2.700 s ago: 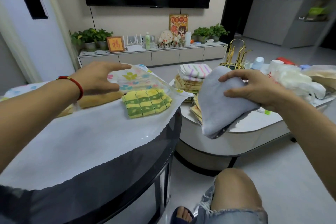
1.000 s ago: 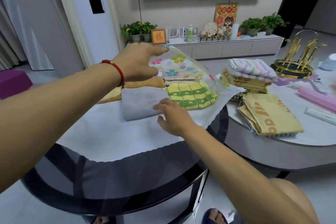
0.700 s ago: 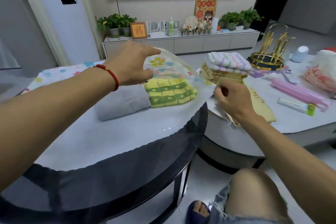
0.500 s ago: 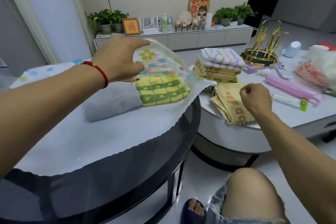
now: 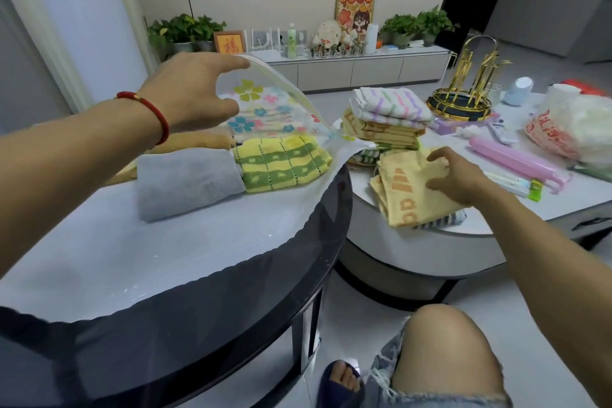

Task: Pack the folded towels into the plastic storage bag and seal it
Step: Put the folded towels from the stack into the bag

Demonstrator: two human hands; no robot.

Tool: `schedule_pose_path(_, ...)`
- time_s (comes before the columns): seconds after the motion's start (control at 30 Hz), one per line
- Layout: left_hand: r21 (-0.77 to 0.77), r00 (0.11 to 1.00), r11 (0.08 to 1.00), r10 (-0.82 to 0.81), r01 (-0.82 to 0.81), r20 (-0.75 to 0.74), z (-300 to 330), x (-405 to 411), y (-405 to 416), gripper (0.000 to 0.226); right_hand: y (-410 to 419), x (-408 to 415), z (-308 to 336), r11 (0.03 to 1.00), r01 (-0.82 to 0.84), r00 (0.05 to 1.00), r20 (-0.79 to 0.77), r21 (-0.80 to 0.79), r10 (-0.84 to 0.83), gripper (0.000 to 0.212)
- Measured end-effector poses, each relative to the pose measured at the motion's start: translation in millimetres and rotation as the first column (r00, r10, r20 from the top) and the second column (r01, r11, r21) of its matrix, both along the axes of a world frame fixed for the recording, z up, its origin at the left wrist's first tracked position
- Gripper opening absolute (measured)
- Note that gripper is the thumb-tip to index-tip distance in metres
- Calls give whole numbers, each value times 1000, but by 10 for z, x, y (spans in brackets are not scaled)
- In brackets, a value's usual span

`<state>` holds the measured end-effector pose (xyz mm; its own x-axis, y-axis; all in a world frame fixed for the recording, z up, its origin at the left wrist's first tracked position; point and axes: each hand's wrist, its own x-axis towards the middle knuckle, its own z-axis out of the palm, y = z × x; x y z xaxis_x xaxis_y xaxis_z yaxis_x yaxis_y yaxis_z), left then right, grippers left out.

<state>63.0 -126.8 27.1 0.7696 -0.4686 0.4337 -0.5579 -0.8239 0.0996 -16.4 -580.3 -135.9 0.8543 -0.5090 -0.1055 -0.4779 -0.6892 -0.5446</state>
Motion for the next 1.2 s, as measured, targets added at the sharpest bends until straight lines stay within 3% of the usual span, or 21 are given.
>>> schedule_pose_path(0.07, 40, 998, 998, 51, -50, -32, 53, 51, 27, 73, 73, -147, 228, 959, 0, 999, -52, 285, 15, 43)
schedule_pose_path(0.13, 61, 993, 995, 85, -80, -83, 116, 73, 37, 77, 180, -371, 470, 899, -18, 998, -42, 437, 41, 29)
schedule_pose_path(0.23, 85, 987, 993, 91, -80, -136, 196, 59, 49, 81, 397, -720, 896, 842, -151, 987, 27, 518, 160, 23)
schedule_pose_path(0.33, 94, 992, 993, 75, -65, -105, 287, 14, 61, 83, 758, -1011, 1283, 709, -340, 925, 83, 618, 372, 41)
schedule_pose_path(0.43, 90, 996, 993, 75, -71, -43, 400, -25, 115, 83, 1274, -1065, 1443, 487, -495, 841, 256, 719, 477, 45)
schedule_pose_path(0.57, 149, 996, 985, 84, -89, 35, 507, -48, 225, 83, 2200, -606, 1308, 252, -581, 782, 444, 774, 438, 44)
schedule_pose_path(0.7, 141, 995, 987, 67, -77, 74, 570, -37, 323, 83, 3061, 282, 914, 289, -473, 881, 445, 832, 162, 44)
schedule_pose_path(0.83, 144, 995, 988, 43, -56, 96, 616, 3, 391, 81, 3481, 931, 418, 316, -230, 966, 256, 921, -44, 48)
schedule_pose_path(0.9, 159, 995, 986, 29, -44, 98, 618, 12, 397, 82, 3555, 1124, 243, 373, -146, 977, 194, 916, -93, 40)
schedule_pose_path(1.0, 150, 996, 988, 11, -25, 92, 618, 43, 417, 82, 3599, 1418, 181, 453, -170, 952, 265, 875, -155, 53)
schedule_pose_path(1.07, 122, 996, 992, 1, -12, 89, 646, 71, 424, 82, 3625, 1626, 279, 405, -277, 918, 365, 871, -157, 65)
schedule_pose_path(1.13, 103, 997, 995, -11, 2, 82, 688, 101, 423, 82, 3649, 1851, 436, 274, -393, 875, 449, 878, -183, 70)
schedule_pose_path(1.2, 93, 996, 996, -10, 2, 89, 722, 146, 432, 82, 3629, 2103, 521, 208, -454, 815, 498, 867, -297, 73)
